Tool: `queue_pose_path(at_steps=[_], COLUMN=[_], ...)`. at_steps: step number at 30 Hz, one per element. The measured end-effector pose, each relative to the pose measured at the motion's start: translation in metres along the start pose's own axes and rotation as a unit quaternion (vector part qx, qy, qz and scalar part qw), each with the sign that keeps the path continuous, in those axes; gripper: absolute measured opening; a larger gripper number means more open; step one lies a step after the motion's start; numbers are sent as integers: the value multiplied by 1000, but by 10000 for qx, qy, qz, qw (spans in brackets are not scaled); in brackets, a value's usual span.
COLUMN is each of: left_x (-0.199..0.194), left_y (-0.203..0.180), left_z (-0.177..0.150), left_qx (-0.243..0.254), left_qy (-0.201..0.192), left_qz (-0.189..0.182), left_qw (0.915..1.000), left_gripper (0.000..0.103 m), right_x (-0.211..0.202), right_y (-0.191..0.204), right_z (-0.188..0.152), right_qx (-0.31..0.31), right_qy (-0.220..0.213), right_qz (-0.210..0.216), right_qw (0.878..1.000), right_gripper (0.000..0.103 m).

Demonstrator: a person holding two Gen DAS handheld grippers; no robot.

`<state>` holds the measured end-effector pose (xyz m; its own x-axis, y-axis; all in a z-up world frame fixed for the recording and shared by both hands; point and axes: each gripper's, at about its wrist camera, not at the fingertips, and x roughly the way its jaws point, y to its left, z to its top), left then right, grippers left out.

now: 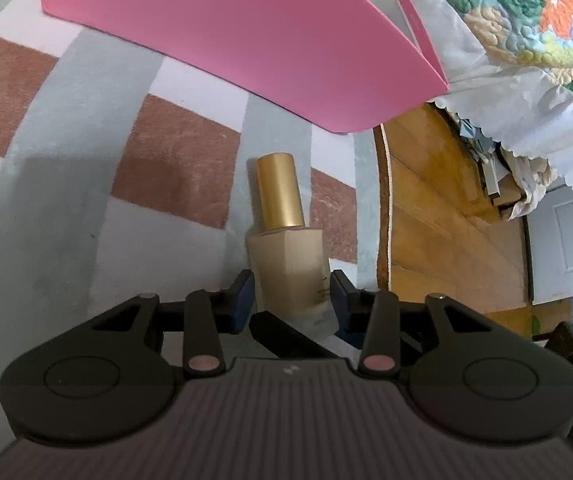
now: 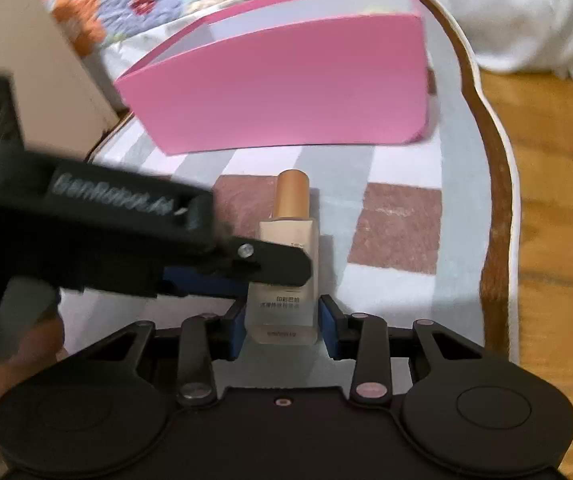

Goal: Organize objects
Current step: 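Close the left tool on the gold-capped foundation bottle and lift it, then carry the foundation bottle into the pink box and open the left tool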

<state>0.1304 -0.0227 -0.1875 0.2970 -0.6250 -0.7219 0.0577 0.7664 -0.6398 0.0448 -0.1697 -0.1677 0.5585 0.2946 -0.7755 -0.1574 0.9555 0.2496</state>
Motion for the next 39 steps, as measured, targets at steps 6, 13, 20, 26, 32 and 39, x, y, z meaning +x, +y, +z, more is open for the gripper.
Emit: queue_pose_path(at_steps=[6,13,20,26,32,39], left_x=[-9,-32,-72,-98,-126,-137], left_y=[-15,-23,-30,-52,-62,-75], left_z=[-6,-15,-12,1,43,93], left_qx=[403,477,275,509,356,386], left_qy=[-89,-166,-403,-856,-1056,-1305], left_qz=[187,96,-214,-189,-418,-321], left_qw=[9990,9987,9986,9948,9929,9902], left_gripper=[37,37,36,36,36,36], right_x=[0,-25,-53,-69,-80,-77], right_y=[16,33,45,58,63,63], right_z=[4,1,12,32,70,125], right_qx=[-339,-783,-1201,-1547,-1795,-1950], right_qy=[138,156,-205,-577,-980,-1158], right_qz=[-328,-471,-411,-554,-481,-333], right_qw=[9988,9957,9917,9847,9777,9734], right_gripper=[43,43,43,43,43,42])
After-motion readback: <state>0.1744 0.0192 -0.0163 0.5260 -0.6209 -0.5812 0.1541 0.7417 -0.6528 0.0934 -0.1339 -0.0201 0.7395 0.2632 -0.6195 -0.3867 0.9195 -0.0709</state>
